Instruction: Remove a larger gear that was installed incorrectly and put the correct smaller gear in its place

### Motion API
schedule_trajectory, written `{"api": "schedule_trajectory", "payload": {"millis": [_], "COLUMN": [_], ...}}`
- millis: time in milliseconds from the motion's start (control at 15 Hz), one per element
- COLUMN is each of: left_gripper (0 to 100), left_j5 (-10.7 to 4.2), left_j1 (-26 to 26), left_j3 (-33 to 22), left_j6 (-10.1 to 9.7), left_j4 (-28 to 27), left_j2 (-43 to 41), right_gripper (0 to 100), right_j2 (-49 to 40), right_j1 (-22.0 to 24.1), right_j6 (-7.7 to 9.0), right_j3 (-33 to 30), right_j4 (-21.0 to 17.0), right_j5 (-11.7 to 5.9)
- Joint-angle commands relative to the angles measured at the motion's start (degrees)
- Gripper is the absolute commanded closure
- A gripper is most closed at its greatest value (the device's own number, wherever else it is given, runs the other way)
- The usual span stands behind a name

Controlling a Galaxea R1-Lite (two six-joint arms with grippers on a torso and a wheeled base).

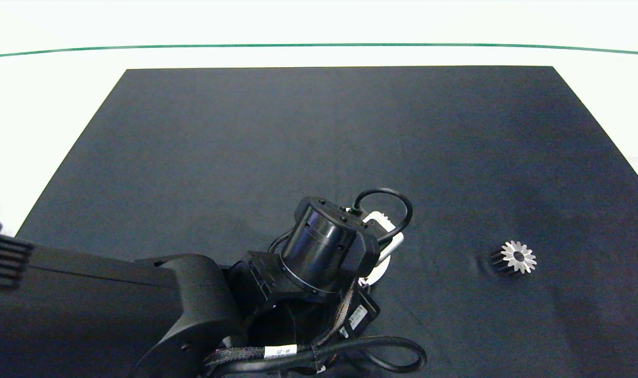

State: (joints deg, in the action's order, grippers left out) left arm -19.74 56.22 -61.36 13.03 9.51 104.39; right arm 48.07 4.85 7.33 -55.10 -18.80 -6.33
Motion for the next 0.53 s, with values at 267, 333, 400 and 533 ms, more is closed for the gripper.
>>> {"api": "schedule_trajectory", "payload": {"millis": [267, 333, 400, 533], "left_gripper": [87, 87, 87, 0], "left_j5": [-0.21, -0.13, -0.13, -0.13], "left_j1": [0.29, 0.38, 0.38, 0.38], "left_j3": [0.18, 0.27, 0.53, 0.62], "left_j6": [-0.2, -0.29, -0.11, -0.55], "left_j4": [0.34, 0.34, 0.07, 0.16], "left_j2": [-0.24, -0.06, -0.24, -0.06], "right_gripper": [0, 0, 0, 0], "right_j2": [0.01, -0.08, -0.08, -0.08], "right_j1": [-0.02, -0.02, -0.02, -0.02], "right_j6": [0.14, 0.06, 0.06, 0.06], "right_j3": [0.35, 0.43, 0.43, 0.43], "right_j4": [-0.1, -0.1, -0.1, -0.1], "right_j5": [0.0, 0.0, 0.0, 0.0]}}
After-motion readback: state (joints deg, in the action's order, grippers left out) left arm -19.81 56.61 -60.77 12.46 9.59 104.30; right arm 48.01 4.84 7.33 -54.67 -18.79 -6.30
